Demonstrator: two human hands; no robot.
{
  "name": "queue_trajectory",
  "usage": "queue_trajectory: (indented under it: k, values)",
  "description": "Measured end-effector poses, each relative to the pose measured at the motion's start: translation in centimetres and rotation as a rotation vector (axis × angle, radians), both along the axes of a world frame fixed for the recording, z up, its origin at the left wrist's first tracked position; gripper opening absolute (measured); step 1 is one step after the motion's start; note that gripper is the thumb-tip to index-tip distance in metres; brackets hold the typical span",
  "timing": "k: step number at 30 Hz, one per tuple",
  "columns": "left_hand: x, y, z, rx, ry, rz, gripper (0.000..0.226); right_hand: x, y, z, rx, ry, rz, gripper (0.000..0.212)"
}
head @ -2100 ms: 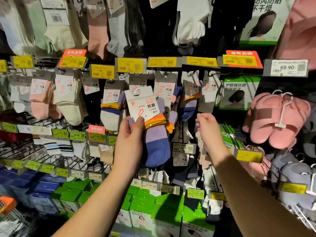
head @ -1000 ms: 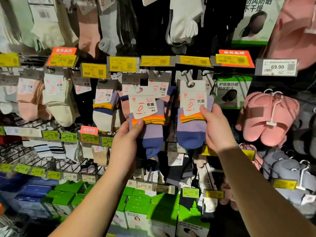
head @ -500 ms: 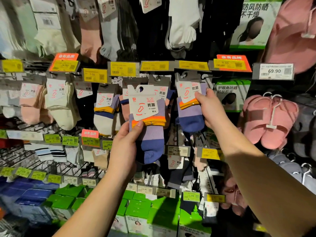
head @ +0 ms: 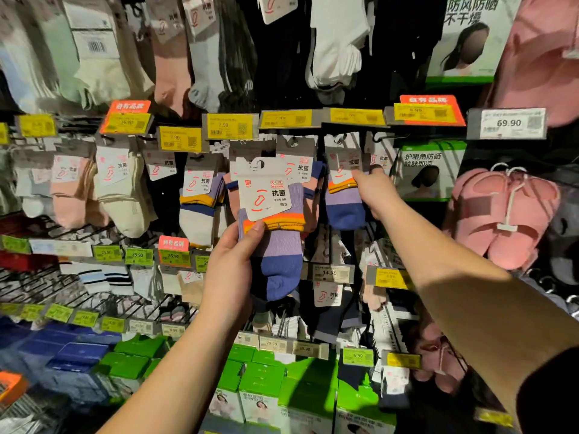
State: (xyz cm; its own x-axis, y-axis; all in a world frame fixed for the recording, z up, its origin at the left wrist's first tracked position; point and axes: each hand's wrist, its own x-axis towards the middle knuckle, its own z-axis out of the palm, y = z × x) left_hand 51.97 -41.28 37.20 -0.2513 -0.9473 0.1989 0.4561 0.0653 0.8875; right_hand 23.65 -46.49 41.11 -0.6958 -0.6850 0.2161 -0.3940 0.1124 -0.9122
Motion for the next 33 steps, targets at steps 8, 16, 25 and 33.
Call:
queue_trajectory:
  k: [8,16,25,33]
  values:
    - [-0.1,0.2,0.4,-0.019,-0.014,-0.014,0.023,-0.5,-1.7,0.5,0.131,0.044,-0.042,0.045]
    - [-0.3,-0.1,0.2,0.016,-0.013,-0.010,0.022,-0.1,0.0,-2.3,0.047,-0.045,-0.070,0.059]
    - [-2.5,0.0,-0.6,0.091,0.011,-0.084,0.030,6.5,7.3,-7.3,-0.132,-0.256,0.169,0.024]
    - [-5.2,0.3,-0.4,0.070,-0.021,-0.193,0.025,9.5,10.0,-5.8,-0.288,-0.305,0.424,0.051]
